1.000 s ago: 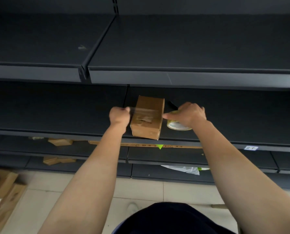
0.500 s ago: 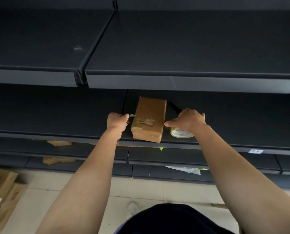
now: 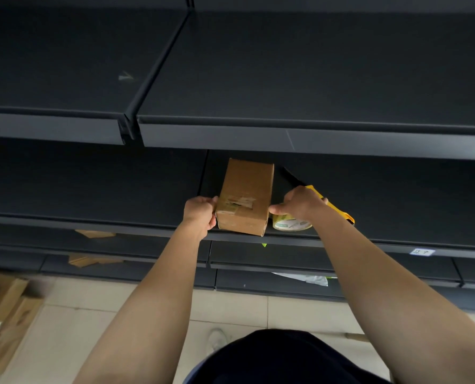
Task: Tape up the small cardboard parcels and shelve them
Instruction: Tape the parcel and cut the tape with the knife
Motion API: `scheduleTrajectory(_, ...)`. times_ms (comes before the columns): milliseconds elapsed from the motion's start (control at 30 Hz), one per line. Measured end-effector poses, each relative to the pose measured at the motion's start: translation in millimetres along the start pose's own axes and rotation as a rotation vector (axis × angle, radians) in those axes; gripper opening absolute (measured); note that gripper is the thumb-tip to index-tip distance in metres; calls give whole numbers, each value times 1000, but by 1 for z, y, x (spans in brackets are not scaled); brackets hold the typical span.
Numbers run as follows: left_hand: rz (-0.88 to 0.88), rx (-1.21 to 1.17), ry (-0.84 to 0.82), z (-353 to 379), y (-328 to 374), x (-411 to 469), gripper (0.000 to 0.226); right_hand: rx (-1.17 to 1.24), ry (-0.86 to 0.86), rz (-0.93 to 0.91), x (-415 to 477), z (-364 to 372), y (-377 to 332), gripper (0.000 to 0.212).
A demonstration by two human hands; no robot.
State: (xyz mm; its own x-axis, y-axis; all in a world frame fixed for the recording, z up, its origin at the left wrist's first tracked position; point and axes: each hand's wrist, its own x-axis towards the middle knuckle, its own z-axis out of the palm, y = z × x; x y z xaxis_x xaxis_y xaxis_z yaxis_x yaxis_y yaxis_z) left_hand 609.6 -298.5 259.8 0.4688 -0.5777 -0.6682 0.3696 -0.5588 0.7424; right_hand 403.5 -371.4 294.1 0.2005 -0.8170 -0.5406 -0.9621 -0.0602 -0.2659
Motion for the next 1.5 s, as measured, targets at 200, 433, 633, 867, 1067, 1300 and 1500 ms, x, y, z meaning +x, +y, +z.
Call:
scheduleTrajectory(200,80,-36,61,1,-7,-5,16,76,-58,-70,-5,-1,-6,34)
scheduleTrajectory(433,328,127,240,8,-24,-10,34,88,-70,-73,-11,-1,-10,35)
scheduleTrajectory(633,456,316,186,12,-23,-25,41,100,-69,-104,-11,8,-15,26)
scheduleTrajectory(867,363,357,125,12,-15,-29,57,175,-112,-141,-14,20,-25,30)
scheduleTrajectory(1067,361,192,282,6,-31,-45,46,417,-171,-73,-19,36,-39,24)
scheduleTrajectory(1300,134,309,-31,2,-48,-62,40,605,-280,-41,-28,41,-57,23)
scheduleTrajectory(1500,-37,-146,-32,14,-47,-65,27,697,-253,-60,-32,39,-50,30)
